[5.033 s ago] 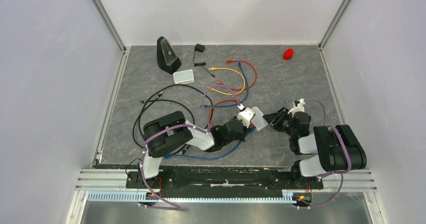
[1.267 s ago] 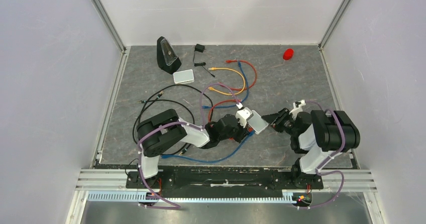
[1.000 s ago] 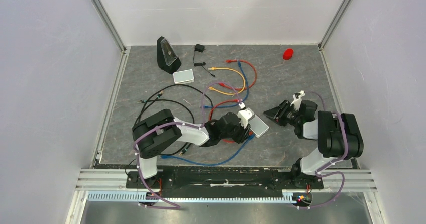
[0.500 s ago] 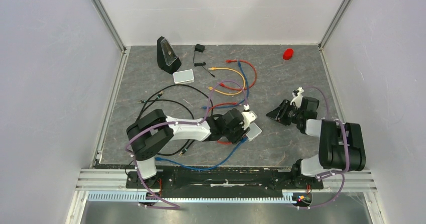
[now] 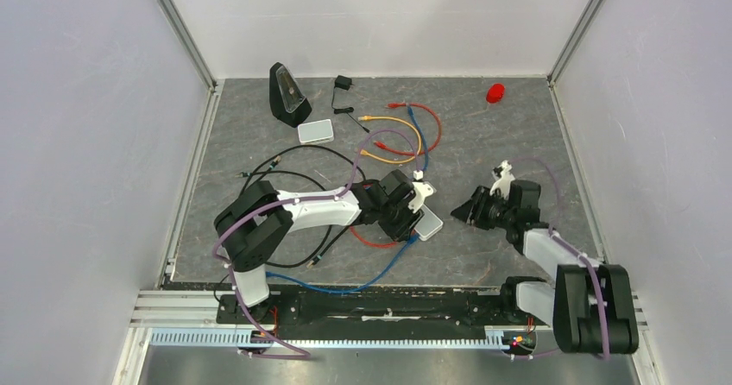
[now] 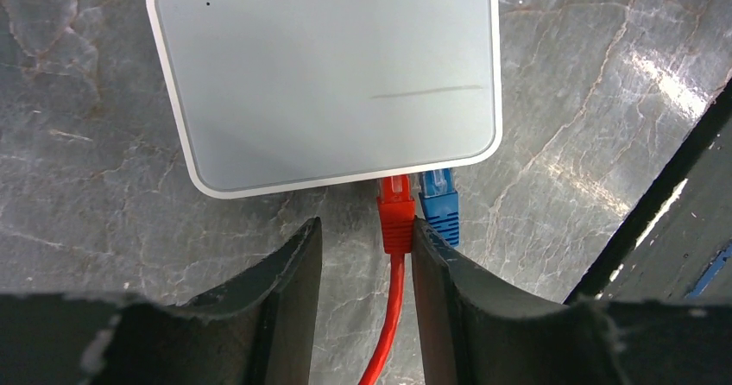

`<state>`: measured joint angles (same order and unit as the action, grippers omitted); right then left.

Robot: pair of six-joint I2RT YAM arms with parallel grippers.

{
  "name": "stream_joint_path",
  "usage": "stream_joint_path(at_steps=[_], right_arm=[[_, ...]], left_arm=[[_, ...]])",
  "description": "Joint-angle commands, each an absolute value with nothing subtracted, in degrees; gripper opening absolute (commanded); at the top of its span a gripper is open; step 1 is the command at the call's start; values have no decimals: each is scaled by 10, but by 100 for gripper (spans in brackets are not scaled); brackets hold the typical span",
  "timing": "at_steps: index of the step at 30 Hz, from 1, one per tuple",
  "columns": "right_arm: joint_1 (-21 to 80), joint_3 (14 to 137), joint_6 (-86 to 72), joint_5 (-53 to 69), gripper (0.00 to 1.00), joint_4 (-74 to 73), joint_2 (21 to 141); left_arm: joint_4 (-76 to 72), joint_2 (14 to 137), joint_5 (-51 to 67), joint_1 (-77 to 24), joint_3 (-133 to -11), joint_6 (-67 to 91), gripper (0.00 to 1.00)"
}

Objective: Insert the plug into the switch port
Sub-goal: Insert the connector into the switch port.

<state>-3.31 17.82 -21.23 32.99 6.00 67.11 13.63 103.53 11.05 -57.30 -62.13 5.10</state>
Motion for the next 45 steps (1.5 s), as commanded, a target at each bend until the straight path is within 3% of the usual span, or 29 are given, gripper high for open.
stream_joint_path(at_steps=[1, 5, 12, 23, 35, 45], right_arm=[[19, 108, -301, 345, 40, 123, 604], [75, 72, -386, 339, 30, 200, 550], [163, 50, -500, 270, 24, 279, 496], [261, 49, -523, 198, 24, 334, 576], [270, 24, -504, 177, 23, 393, 691], [269, 65, -474, 169, 24, 329, 657]], left_arm=[[123, 1037, 116, -571, -648, 40, 48], [109, 1042, 115, -571, -651, 49, 48], [105, 1056, 122, -572, -648, 58, 48], [97, 1053, 118, -572, -639, 62, 49], [151, 1041, 103, -571, -658, 47, 49], [134, 979, 89, -565, -629, 51, 49]])
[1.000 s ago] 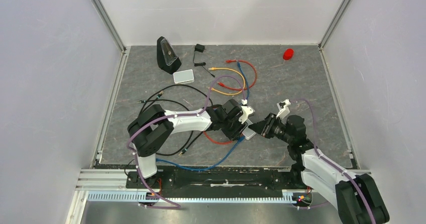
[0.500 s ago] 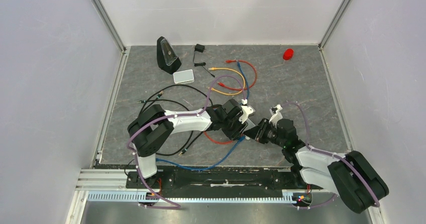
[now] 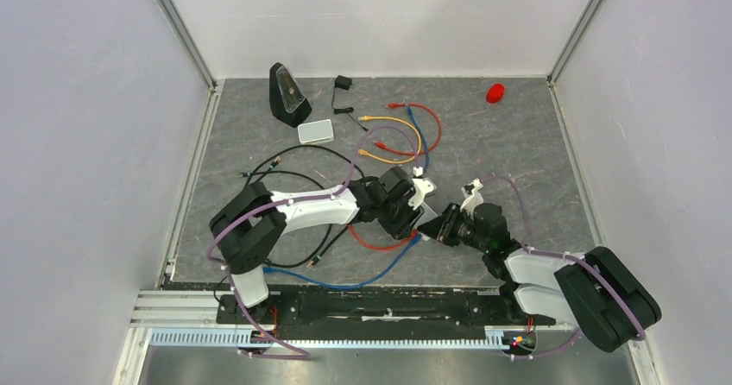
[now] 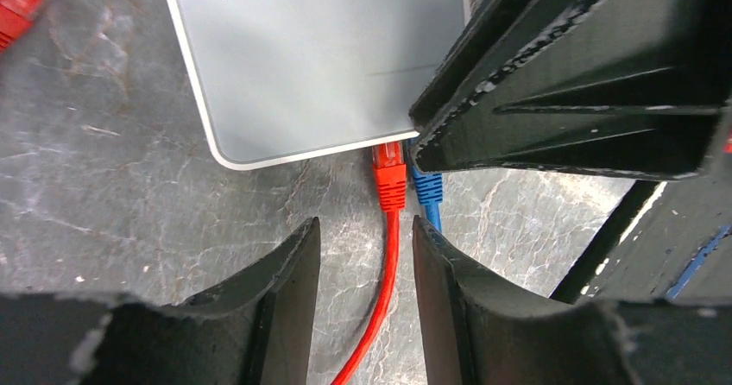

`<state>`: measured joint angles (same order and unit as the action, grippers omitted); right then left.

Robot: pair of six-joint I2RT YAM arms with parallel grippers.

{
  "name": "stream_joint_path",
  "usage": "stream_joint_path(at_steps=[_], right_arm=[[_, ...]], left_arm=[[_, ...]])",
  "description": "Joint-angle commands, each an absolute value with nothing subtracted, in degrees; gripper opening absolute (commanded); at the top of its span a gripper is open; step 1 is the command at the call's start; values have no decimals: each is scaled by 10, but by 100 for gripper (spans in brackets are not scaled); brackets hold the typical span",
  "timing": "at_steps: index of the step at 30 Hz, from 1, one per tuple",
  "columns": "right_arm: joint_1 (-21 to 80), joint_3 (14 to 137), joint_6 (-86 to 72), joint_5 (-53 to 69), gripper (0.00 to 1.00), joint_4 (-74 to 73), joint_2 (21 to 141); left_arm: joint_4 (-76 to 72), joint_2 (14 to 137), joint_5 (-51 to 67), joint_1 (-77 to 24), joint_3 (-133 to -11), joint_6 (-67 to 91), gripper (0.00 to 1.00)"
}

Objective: Insert the plug into the switch port
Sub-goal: Insert the connector into the switch port.

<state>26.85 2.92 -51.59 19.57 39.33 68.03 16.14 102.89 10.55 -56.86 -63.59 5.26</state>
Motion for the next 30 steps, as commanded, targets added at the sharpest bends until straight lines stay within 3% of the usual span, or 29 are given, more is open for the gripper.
stream_joint_path(at_steps=[1, 5, 12, 22, 30], right_arm=[[269, 85, -455, 164, 25, 306, 644], [256, 148, -384, 143, 30, 217, 607], [189, 205, -283, 175, 40, 153, 611], [115, 293, -147, 314, 47, 94, 761], [115, 253, -154, 386, 46, 147, 823]], left_arm=[[117, 974, 88, -565, -613, 52, 48], [47, 958, 85, -568, -552, 61, 41], [-10, 946, 64, -585, -502, 52, 40], [-64, 993, 68, -599, -491, 66, 37], [-72, 1014, 62, -609, -488, 70, 31]])
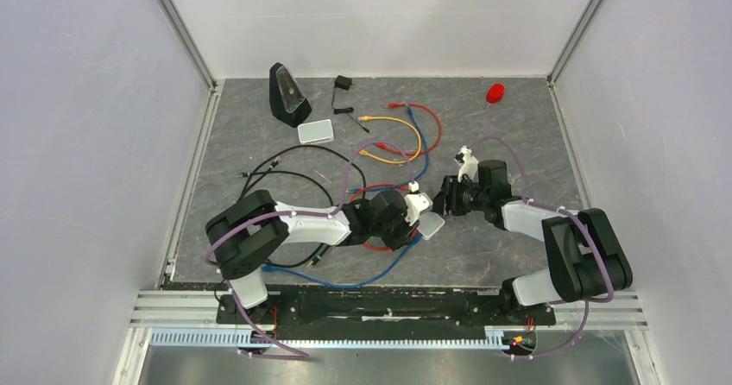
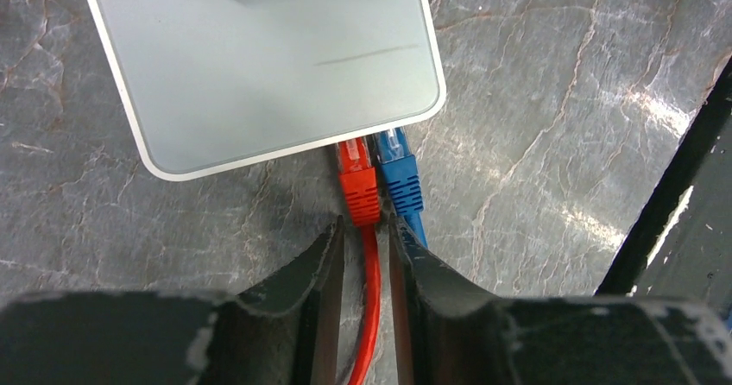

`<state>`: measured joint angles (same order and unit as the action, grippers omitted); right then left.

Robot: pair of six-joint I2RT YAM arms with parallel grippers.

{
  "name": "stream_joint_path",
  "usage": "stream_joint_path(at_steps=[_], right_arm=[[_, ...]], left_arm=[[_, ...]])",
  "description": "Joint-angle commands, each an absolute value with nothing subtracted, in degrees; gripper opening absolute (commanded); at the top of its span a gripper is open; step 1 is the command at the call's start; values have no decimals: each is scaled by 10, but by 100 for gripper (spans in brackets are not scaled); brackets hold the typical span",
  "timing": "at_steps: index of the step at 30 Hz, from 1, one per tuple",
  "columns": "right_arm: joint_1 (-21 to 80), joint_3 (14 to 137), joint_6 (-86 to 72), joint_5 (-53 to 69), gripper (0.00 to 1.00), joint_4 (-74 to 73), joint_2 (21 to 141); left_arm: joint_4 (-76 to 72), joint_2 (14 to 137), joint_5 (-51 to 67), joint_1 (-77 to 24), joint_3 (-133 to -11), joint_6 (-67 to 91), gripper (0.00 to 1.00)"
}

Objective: Insert the plug into the switch port
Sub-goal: Insert the connector into the switch port.

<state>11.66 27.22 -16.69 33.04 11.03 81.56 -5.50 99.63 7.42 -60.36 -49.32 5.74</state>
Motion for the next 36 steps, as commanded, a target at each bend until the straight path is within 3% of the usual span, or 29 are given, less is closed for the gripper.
stream_joint_path(at_steps=[1, 3, 7, 24, 36], right_arm=[[115, 245, -157, 387, 45, 152, 824], [115, 228, -165, 393, 42, 165, 824], [118, 193, -185, 401, 34, 192, 822], [221, 39, -299, 380, 26, 313, 807], [236, 18, -298, 348, 25, 263, 756]], left_arm=[[-73, 1016, 59, -609, -488, 70, 29], [-73, 1020, 58, -610, -488, 70, 25], [-73, 1027, 46, -610, -492, 65, 2], [-124, 1061, 34, -614, -548, 16, 2], [-136, 1089, 30, -598, -598, -34, 2]])
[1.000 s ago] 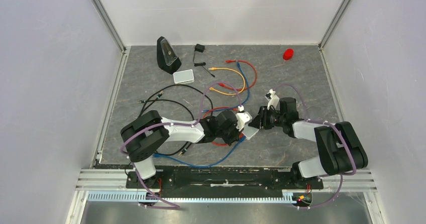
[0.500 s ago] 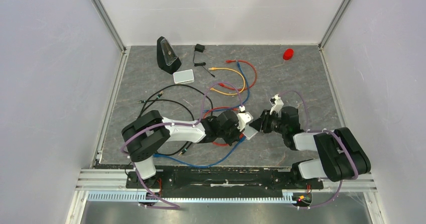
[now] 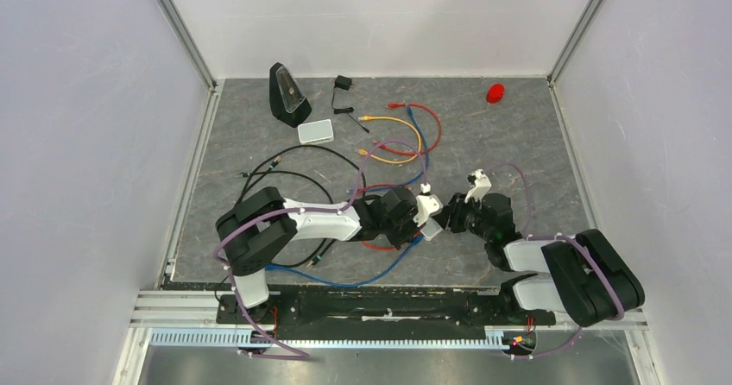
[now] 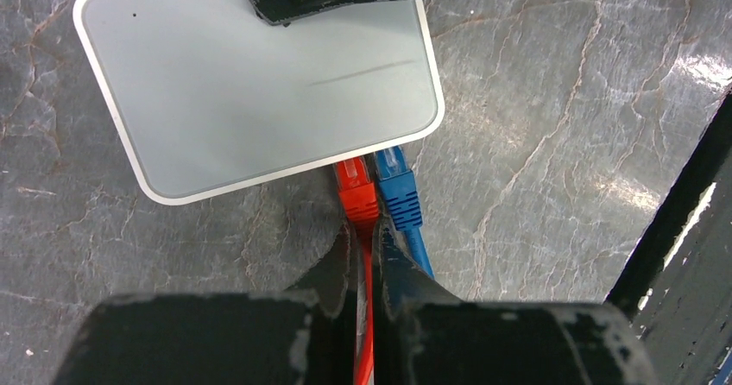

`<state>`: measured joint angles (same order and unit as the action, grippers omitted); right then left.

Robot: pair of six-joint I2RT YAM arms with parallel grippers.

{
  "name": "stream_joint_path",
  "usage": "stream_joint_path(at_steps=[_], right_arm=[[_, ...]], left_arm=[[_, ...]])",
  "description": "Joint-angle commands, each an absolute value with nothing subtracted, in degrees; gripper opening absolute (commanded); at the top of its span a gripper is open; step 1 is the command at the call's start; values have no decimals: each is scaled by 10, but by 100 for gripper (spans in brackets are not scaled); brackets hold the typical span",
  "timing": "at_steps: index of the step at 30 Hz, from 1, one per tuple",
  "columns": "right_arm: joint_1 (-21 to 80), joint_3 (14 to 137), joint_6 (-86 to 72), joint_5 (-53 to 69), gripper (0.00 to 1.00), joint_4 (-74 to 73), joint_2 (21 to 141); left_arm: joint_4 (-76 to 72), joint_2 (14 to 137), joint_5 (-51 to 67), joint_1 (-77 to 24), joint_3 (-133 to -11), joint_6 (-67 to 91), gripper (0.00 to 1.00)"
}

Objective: Insert the plug into the switch port
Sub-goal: Insert the connector into the switch port.

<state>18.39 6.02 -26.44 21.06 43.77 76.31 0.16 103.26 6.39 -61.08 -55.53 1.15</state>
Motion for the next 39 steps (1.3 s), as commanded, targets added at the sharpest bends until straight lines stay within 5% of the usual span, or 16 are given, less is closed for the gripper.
stream_joint_path(at_steps=[1, 19, 28, 29, 39], right_arm=[[239, 16, -304, 349, 25, 266, 754], [105, 71, -289, 121, 34, 24, 537], [83, 137, -239, 47, 50, -67, 439], [83, 149, -226, 45, 51, -76, 428], [83, 179, -173, 78, 52, -88, 362]], left_arm=[[-136, 1093, 32, -597, -607, -32, 2], [-144, 1109, 121, -598, -629, -41, 4], [-82, 1067, 42, -597, -657, -42, 56], [-75, 1054, 28, -597, -658, -41, 71], [103, 916, -207, -481, -684, 131, 78]])
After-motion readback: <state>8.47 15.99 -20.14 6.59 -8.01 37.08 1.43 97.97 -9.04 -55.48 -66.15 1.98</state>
